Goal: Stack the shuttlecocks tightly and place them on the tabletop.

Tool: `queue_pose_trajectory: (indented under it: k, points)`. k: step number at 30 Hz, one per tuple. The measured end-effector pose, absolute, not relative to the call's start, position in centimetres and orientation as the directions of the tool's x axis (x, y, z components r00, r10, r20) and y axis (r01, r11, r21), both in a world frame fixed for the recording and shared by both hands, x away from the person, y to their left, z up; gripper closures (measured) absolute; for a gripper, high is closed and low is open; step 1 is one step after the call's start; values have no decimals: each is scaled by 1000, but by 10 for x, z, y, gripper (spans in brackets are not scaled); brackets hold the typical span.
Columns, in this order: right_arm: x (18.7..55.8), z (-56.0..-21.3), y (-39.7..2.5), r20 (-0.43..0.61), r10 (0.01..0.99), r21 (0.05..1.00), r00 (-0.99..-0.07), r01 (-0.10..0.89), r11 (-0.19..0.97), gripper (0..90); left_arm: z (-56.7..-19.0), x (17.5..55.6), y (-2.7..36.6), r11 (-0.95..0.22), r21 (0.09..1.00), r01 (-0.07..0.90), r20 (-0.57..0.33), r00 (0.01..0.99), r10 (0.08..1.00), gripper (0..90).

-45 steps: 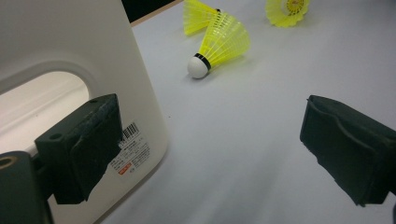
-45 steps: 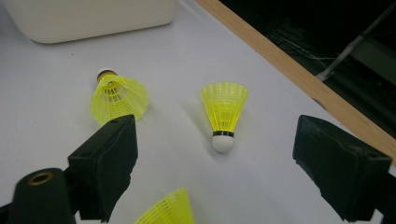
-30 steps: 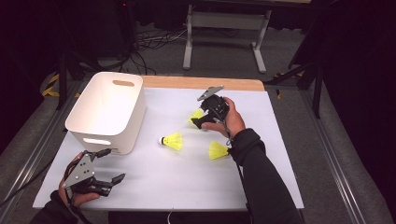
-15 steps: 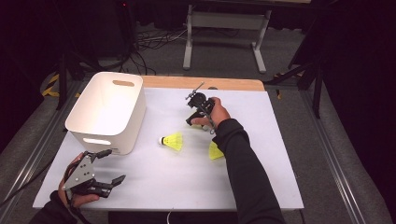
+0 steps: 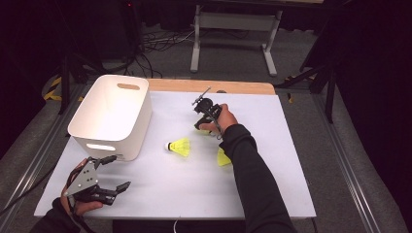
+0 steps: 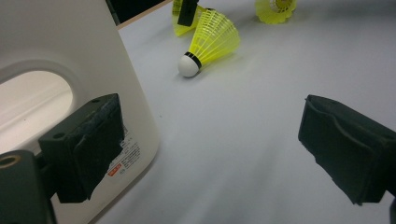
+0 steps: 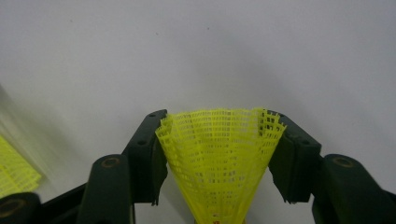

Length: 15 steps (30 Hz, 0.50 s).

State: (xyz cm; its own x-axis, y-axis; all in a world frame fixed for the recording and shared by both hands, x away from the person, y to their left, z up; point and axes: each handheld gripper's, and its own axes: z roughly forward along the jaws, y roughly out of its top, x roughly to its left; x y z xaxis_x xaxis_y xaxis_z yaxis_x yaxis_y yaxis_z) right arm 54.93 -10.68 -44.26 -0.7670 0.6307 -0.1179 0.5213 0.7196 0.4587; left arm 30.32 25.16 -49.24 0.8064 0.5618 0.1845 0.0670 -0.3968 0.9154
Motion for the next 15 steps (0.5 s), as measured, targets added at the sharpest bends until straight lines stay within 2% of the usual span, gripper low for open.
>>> queue_pose_trajectory:
  k: [3,15]
  points:
    - [546,-438,-109,-115,631,487,-767,511,709,502,-492,303,251,-395,916,68,183,806,562,79]
    - [534,-420,-118,-94,636,574,-766,481,663,530,-492,303,251,-392,917,71,179,805,565,82]
